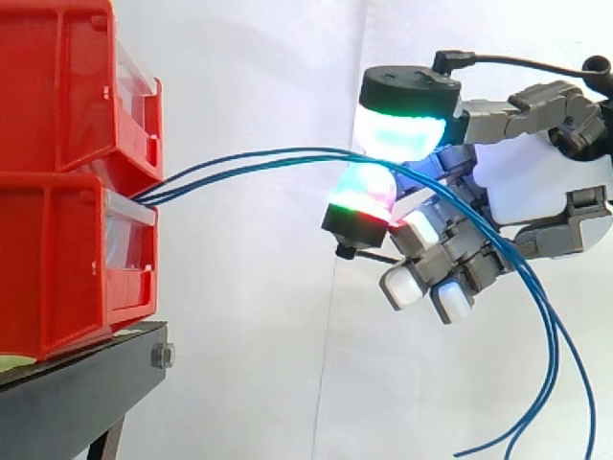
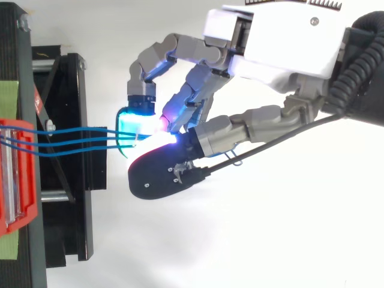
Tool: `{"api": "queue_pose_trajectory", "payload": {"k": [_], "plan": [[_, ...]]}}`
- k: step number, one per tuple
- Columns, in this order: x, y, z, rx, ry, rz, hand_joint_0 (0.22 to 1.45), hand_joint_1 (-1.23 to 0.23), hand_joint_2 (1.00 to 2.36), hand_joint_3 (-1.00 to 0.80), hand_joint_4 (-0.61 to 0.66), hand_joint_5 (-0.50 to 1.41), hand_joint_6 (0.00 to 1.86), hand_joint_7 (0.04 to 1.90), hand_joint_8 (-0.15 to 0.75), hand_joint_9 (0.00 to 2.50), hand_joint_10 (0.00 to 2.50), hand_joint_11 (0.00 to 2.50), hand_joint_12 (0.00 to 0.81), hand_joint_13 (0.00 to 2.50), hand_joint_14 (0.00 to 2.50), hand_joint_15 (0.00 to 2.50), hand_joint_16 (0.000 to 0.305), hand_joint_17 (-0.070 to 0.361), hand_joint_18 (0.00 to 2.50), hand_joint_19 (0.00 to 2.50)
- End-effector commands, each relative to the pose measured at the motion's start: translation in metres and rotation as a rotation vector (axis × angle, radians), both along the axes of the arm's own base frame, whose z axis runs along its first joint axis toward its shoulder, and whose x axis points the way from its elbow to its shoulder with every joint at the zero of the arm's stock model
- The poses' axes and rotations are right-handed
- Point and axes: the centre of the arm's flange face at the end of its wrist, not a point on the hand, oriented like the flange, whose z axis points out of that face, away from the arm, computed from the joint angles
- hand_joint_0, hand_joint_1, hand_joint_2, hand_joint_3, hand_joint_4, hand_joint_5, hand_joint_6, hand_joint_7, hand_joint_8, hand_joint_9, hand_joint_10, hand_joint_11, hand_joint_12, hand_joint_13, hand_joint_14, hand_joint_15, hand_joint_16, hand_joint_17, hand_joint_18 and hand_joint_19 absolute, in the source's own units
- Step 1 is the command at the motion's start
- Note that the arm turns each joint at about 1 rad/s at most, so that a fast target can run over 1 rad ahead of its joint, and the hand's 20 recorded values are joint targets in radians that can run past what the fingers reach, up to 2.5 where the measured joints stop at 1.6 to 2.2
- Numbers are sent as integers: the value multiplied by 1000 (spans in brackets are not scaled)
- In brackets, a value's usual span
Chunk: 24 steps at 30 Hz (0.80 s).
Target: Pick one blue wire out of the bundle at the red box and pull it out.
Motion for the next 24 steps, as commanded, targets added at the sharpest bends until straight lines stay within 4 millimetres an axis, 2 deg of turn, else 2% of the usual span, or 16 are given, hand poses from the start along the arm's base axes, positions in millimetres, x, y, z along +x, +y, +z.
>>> {"api": "queue_pose_trajectory", "payload": {"k": [1, 9, 13, 17, 22, 24], "plan": [[0, 0, 0, 0, 0, 0, 635, -766, 1014, -278, 207, -135, 937, 1055, 419, 1111, 14, 761, 421, 989, 14, 506, 49, 109, 957, 592], [0, 0, 0, 0, 0, 2, 689, -865, 1017, -227, 110, -138, 941, 1144, 409, 1103, 15, 793, 419, 989, 16, 508, 47, 107, 959, 574], [0, 0, 0, 0, 0, 2, 740, -901, 1014, -276, 48, -158, 965, 1068, 387, 1039, 12, 793, 410, 966, 15, 506, 47, 105, 944, 555], [0, 0, 0, 1, 0, 3, 764, -951, 1006, -418, 218, -192, 970, 920, 370, 886, 13, 764, 407, 914, 15, 494, 48, 108, 931, 518], [0, 0, 0, -1, 0, 2, 715, -949, 1000, -500, 225, -197, 969, 875, 368, 871, 13, 765, 406, 897, 16, 489, 48, 108, 929, 520], [0, 0, 0, -1, 0, 2, 659, -913, 1000, -500, 222, -192, 960, 890, 374, 899, 14, 774, 409, 902, 17, 498, 48, 108, 924, 537]]}}
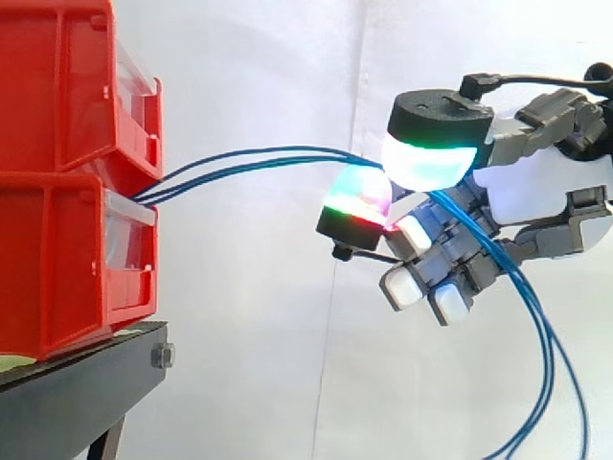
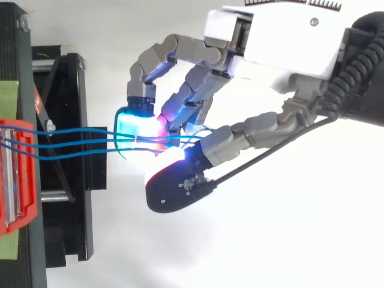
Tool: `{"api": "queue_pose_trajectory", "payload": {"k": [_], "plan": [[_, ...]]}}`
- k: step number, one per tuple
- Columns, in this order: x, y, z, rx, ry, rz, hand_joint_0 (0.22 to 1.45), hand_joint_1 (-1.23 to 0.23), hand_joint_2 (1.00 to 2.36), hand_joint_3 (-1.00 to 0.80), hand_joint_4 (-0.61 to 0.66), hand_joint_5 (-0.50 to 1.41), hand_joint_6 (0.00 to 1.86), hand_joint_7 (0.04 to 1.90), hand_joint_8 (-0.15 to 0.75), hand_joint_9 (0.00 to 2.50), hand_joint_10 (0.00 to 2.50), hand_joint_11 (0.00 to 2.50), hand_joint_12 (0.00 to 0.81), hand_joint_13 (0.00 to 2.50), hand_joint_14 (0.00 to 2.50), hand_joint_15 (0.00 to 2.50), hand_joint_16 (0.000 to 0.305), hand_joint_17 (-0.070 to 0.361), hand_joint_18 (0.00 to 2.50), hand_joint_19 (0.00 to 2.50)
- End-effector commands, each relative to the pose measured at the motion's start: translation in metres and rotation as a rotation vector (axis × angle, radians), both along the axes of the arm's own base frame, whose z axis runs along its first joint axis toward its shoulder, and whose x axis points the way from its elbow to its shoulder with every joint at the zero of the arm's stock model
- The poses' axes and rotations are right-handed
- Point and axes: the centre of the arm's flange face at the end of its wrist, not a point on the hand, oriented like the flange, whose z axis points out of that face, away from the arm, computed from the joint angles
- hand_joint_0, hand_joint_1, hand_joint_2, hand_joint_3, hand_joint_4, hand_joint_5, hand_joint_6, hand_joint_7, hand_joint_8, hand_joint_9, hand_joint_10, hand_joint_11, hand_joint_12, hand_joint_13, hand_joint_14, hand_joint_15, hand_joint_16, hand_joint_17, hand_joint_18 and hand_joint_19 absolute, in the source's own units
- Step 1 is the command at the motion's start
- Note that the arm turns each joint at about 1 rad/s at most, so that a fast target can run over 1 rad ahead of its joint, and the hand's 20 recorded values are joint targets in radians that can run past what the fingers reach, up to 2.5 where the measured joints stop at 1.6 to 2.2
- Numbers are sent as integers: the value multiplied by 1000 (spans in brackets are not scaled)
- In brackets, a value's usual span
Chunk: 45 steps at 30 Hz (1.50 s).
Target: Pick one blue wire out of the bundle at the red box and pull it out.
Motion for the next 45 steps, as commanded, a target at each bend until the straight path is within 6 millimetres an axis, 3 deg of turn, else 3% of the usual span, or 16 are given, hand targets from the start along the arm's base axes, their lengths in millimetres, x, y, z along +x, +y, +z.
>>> {"api": "queue_pose_trajectory", "payload": {"k": [1, 5, 10, 19, 27, 37, 45], "plan": [[0, 0, 0, 0, 0, 0, 615, -858, 1000, -500, 222, -185, 951, 911, 381, 937, 14, 773, 416, 917, 16, 501, 48, 107, 920, 554], [0, 0, 0, 1, 0, 0, 540, -699, 1000, -500, 230, -155, 923, 969, 413, 1058, 14, 759, 434, 977, 16, 520, 51, 114, 951, 599], [0, 0, 0, 1, 0, 0, 580, -625, 1007, -414, 219, -139, 906, 1009, 415, 1131, 14, 768, 426, 999, 14, 521, 49, 111, 953, 624], [0, 0, 0, 1, 0, 0, 616, -758, 1016, -213, 213, -146, 922, 1054, 429, 1114, 14, 774, 434, 1019, 16, 517, 51, 115, 992, 594], [0, 0, -1, 1, 1, 0, 666, -851, 1016, -233, 143, -164, 948, 970, 409, 1046, 14, 791, 426, 1002, 15, 521, 48, 108, 968, 579], [0, 0, 0, 1, -1, -2, 733, -947, 1014, -313, 216, -191, 963, 912, 379, 928, 13, 787, 410, 947, 17, 513, 48, 108, 955, 535], [0, 0, 0, 1, -1, -3, 764, -960, 1016, -258, 238, -203, 962, 890, 365, 856, 13, 767, 417, 818, 15, 472, 51, 114, 897, 503]]}}
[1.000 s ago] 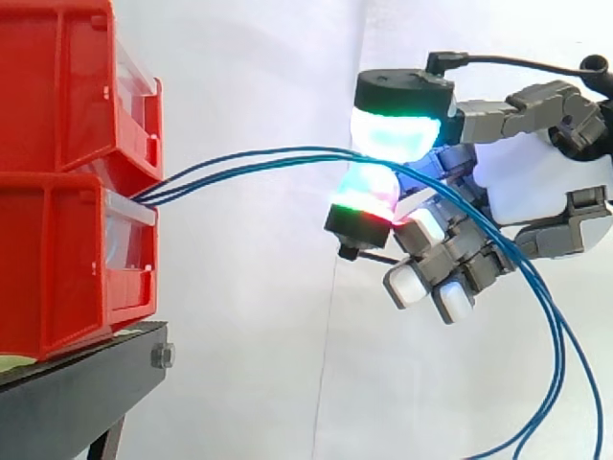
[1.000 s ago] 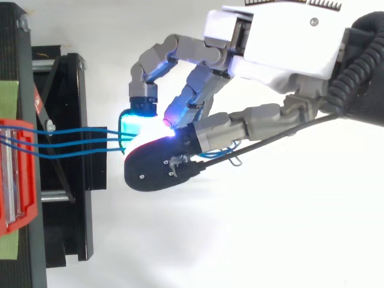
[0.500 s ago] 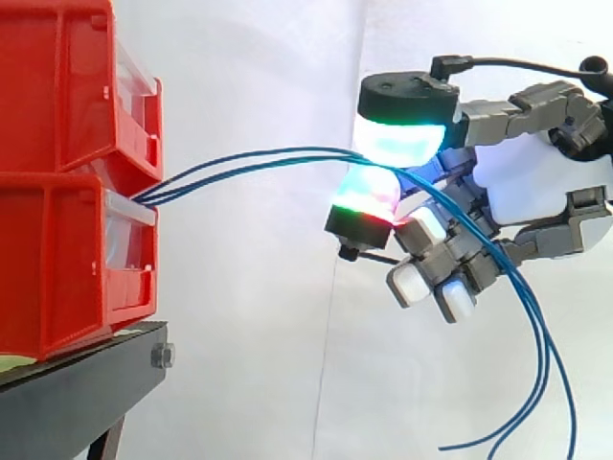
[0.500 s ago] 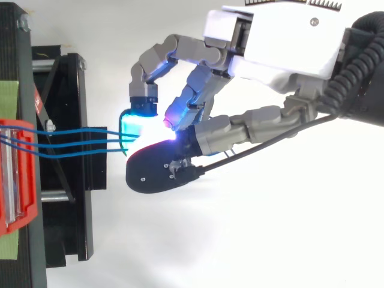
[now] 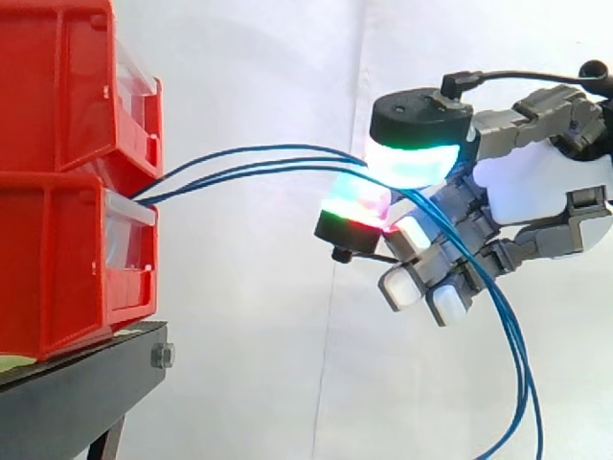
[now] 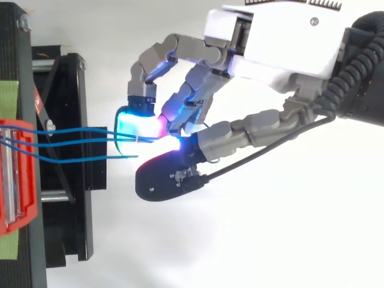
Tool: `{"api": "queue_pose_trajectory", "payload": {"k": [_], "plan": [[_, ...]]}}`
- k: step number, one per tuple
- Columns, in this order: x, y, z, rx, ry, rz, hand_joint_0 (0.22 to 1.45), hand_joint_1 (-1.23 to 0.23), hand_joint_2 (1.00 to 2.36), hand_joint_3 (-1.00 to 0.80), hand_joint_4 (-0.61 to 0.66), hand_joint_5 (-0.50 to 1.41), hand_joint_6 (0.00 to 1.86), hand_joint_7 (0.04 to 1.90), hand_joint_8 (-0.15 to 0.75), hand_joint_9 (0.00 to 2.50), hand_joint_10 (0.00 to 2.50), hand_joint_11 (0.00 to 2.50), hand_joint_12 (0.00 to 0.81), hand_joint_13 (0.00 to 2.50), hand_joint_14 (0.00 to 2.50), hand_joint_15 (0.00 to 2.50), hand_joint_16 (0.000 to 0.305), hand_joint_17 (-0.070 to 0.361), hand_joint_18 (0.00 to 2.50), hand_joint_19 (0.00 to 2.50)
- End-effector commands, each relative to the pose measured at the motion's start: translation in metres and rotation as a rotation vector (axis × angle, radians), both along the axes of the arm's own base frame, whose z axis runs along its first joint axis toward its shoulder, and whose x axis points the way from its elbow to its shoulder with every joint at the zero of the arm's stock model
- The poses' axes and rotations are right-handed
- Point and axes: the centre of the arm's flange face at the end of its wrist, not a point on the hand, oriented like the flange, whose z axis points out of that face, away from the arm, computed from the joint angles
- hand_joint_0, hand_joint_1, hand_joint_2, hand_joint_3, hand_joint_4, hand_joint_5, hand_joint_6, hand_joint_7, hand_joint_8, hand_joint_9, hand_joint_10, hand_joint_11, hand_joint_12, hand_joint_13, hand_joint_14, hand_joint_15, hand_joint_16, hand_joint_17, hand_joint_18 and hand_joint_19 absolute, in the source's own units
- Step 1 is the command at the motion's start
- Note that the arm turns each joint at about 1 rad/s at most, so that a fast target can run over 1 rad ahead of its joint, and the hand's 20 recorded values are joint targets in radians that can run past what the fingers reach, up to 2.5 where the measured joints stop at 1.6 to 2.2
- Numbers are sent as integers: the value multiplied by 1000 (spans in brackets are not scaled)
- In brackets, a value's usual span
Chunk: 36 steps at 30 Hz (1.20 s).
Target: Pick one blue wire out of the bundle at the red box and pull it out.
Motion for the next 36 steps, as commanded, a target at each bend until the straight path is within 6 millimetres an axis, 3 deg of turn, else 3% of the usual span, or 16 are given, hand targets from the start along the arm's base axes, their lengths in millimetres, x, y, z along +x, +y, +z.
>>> {"api": "queue_pose_trajectory", "payload": {"k": [1, 10, 14, 23, 36], "plan": [[0, 0, 0, 0, 0, 0, 762, -967, 1016, -270, 245, -208, 961, 886, 365, 834, 13, 773, 418, 797, 13, 459, 51, 115, 896, 494], [0, 0, 0, 0, 0, -1, 696, -1017, 1000, -500, 281, -229, 949, 843, 357, 731, 11, 767, 423, 688, 12, 412, 53, 120, 866, 460], [0, 0, -1, -2, 0, -4, 573, -872, 1000, -500, 301, -189, 912, 905, 384, 875, 12, 759, 424, 716, 12, 433, 54, 122, 864, 540], [0, 0, 0, -3, 1, 1, 583, -692, 1005, -439, 281, -157, 893, 971, 397, 1017, 13, 751, 422, 791, 14, 444, 53, 119, 900, 578], [0, 0, 0, -1, 0, 0, 590, -675, 1012, -324, 282, -142, 904, 1033, 414, 1104, 11, 762, 419, 854, 13, 469, 53, 119, 921, 601]]}}
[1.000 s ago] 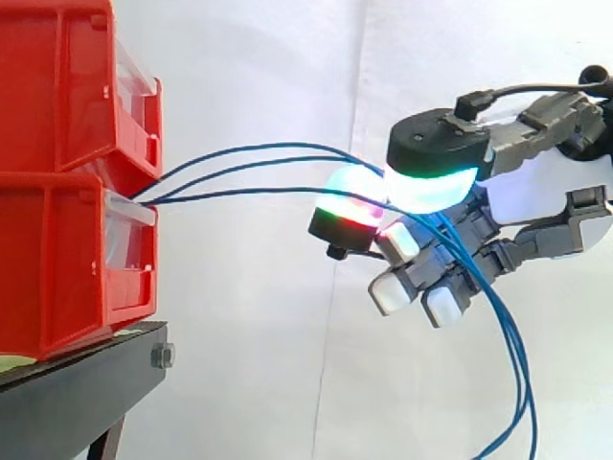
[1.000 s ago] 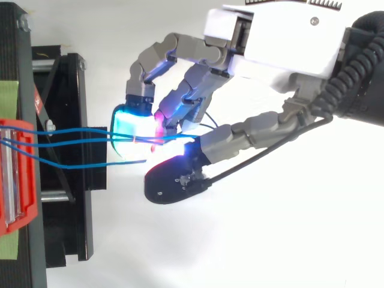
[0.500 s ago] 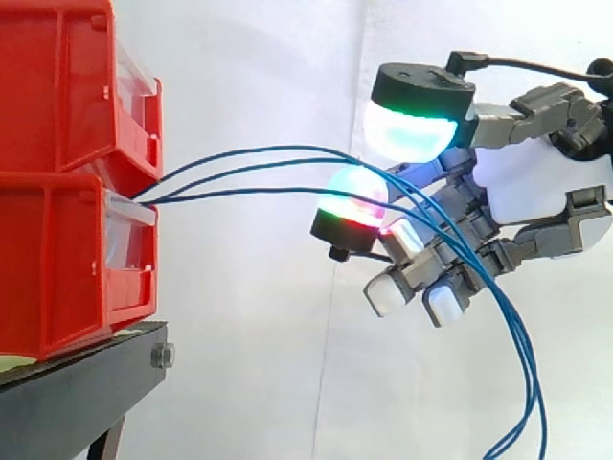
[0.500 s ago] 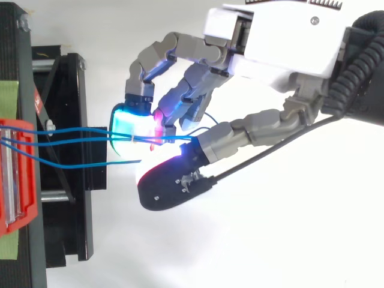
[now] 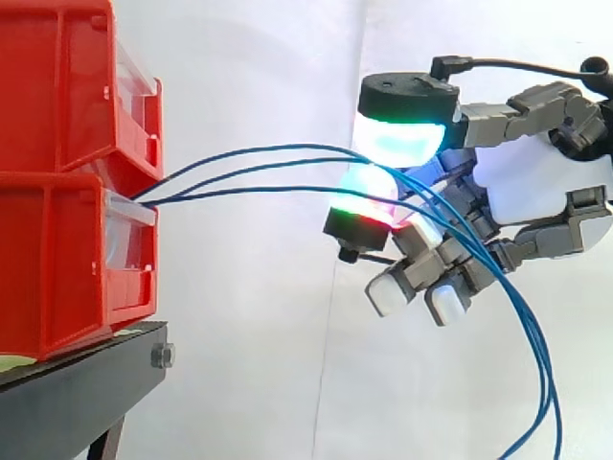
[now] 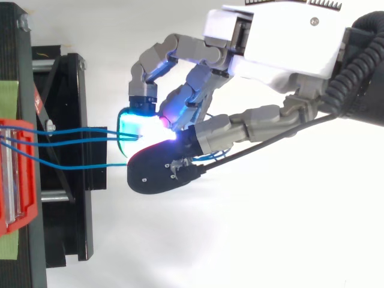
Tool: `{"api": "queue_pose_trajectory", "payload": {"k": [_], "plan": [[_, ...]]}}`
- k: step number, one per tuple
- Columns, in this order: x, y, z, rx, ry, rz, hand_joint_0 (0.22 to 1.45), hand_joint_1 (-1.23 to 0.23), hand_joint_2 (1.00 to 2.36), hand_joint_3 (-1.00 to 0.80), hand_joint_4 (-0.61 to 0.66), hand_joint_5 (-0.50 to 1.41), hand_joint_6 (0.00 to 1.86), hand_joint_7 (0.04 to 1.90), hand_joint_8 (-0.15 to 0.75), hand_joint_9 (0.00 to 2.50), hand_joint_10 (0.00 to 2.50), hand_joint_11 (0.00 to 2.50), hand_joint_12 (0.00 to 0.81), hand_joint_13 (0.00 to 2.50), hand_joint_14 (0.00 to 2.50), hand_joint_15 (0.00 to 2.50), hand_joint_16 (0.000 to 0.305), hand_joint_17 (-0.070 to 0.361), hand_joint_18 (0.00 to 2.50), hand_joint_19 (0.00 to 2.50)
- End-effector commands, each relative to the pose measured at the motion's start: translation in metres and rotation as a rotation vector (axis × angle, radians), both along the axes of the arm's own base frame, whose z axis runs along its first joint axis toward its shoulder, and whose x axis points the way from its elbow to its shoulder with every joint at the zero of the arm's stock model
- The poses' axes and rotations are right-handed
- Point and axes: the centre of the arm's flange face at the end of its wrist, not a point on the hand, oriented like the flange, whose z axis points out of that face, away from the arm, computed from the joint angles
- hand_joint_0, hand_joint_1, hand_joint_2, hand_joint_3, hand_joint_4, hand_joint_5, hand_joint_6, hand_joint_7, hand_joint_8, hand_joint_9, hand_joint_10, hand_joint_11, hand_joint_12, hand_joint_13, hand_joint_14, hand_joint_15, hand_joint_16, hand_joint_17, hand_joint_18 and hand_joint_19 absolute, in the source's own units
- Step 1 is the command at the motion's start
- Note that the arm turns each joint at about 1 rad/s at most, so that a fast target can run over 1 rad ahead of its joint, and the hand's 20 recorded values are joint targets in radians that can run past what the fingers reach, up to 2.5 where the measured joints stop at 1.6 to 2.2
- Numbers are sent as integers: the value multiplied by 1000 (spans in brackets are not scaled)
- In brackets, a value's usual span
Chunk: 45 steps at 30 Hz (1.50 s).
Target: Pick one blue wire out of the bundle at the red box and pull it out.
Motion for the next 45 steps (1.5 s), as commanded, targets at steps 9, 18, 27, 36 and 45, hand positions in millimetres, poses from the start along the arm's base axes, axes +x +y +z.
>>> {"api": "queue_pose_trajectory", "payload": {"k": [9, 18, 27, 36, 45], "plan": [[0, 0, 0, 2, -1, 0, 565, -564, 1010, -360, 297, -138, 858, 995, 407, 1100, 13, 723, 432, 857, 13, 480, 54, 121, 894, 630], [0, 0, 0, 2, -1, 0, 573, -587, 1011, -299, 294, -135, 848, 1009, 422, 1112, 10, 723, 444, 872, 12, 473, 56, 127, 917, 626], [0, 0, 0, 2, -1, 0, 579, -717, 1012, -258, 335, -144, 874, 996, 442, 1104, 9, 745, 459, 898, 12, 473, 59, 132, 954, 593], [0, -1, 1, 2, -2, 0, 599, -807, 1012, -264, 331, -153, 883, 995, 431, 1068, 10, 767, 448, 881, 14, 470, 56, 126, 936, 594], [0, -1, 1, 2, 0, 0, 510, -678, 1001, -483, 406, -148, 847, 991, 433, 1089, 12, 746, 445, 875, 13, 479, 56, 126, 925, 622]]}}
